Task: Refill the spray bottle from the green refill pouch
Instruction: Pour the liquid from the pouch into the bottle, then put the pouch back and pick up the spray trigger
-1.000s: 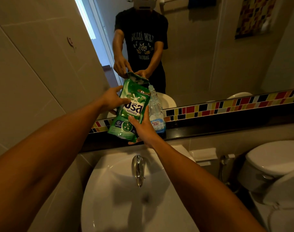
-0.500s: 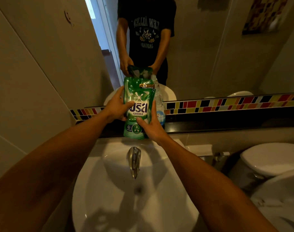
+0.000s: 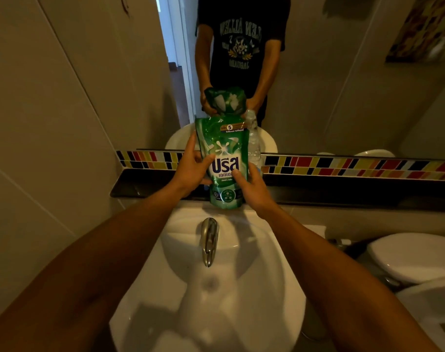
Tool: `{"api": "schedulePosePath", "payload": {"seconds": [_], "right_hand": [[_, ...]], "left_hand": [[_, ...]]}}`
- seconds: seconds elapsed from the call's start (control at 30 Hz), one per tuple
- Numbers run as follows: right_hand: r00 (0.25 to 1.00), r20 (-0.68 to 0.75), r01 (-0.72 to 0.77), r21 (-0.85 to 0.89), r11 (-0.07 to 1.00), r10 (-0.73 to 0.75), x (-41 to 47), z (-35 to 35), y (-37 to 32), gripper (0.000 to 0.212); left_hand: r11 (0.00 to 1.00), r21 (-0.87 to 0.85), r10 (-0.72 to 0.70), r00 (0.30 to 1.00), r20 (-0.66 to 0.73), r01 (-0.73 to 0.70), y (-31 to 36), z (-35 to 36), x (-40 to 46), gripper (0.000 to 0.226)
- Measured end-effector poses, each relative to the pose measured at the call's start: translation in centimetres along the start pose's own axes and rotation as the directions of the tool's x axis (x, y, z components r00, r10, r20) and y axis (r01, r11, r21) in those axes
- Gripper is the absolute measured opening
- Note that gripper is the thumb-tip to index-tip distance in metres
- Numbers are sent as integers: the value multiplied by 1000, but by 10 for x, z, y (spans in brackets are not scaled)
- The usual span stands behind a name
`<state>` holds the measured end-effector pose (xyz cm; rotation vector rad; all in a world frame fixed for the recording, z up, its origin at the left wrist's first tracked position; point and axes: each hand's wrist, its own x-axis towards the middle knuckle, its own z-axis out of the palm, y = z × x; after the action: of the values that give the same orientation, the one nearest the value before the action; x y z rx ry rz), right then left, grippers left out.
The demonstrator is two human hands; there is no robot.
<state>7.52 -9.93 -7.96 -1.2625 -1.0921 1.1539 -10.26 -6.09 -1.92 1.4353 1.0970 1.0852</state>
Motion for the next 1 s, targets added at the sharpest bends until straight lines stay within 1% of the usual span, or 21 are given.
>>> {"api": "schedulePosePath", "payload": {"seconds": [0.13,0.23,0.37,0.6,0.73,0.9,1.0], "right_hand": [[999,37,8,1,1000,-8,5,17,-7,42],[998,50,36,-15,999,-35,11,38,-15,42],[991,108,78,-39,996,-73,24,74,-22,44],[969,169,193,-70,979,-179,51,152,-22,63],[963,203,193,-69,979,-176,69,192,-15,66],[964,224,161,-69,985,-142,94,237,-2,67],[967,218,155,-95,983,-131,108,258,3,68]], "left_hand": [[1000,-7,-8,999,-51,8,0,-16,1,77],[1000,0,1,996,-84,-1,2,-37,4,76],[1000,4,3,990,-144,-3,5,-70,8,75],[1000,-28,-17,954,-298,9,-8,-133,15,74],[999,11,40,938,-343,-39,-24,-170,20,71],[991,122,105,876,-472,-53,-52,-206,39,65],[987,151,129,844,-520,-58,-69,-221,49,68]]}}
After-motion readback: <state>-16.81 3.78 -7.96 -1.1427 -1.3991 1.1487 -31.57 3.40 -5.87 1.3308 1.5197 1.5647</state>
